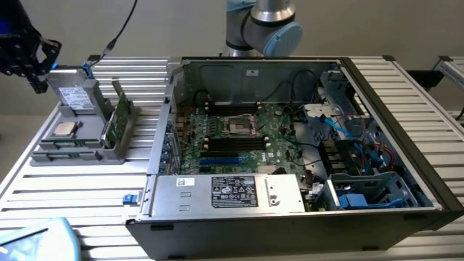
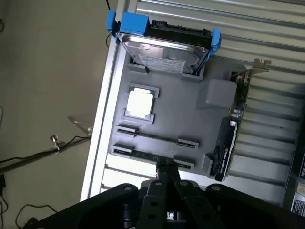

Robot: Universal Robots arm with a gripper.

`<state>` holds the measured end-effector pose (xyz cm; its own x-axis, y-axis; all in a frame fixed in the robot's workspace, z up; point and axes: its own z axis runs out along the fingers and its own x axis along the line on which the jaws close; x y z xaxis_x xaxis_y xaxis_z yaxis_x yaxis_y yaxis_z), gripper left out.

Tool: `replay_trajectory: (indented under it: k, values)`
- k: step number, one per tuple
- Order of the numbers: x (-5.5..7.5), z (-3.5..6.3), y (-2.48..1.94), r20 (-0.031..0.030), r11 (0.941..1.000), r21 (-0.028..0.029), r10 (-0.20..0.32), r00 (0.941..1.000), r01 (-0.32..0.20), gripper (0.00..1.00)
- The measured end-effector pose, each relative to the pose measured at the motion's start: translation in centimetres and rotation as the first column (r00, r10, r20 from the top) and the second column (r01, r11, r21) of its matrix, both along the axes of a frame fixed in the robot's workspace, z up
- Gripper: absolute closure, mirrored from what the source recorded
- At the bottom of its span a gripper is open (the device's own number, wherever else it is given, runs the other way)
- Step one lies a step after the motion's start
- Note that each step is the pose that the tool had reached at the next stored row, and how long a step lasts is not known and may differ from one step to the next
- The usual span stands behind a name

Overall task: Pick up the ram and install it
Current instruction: 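Pick up the ram and move it above insertion slot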

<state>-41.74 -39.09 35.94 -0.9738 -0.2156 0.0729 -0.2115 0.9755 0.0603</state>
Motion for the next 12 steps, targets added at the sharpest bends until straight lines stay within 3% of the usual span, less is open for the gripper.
replay_trajectory:
  k: [6, 12]
  values:
    - [0.00, -0.42, 0.00, 0.0000, 0.9941, 0.0000, 0.109, 0.9941, -0.109, 0.89]
    - [0.00, -0.86, 0.00, -0.0001, 0.9763, 0.0000, 0.216, 0.9763, -0.216, 0.89]
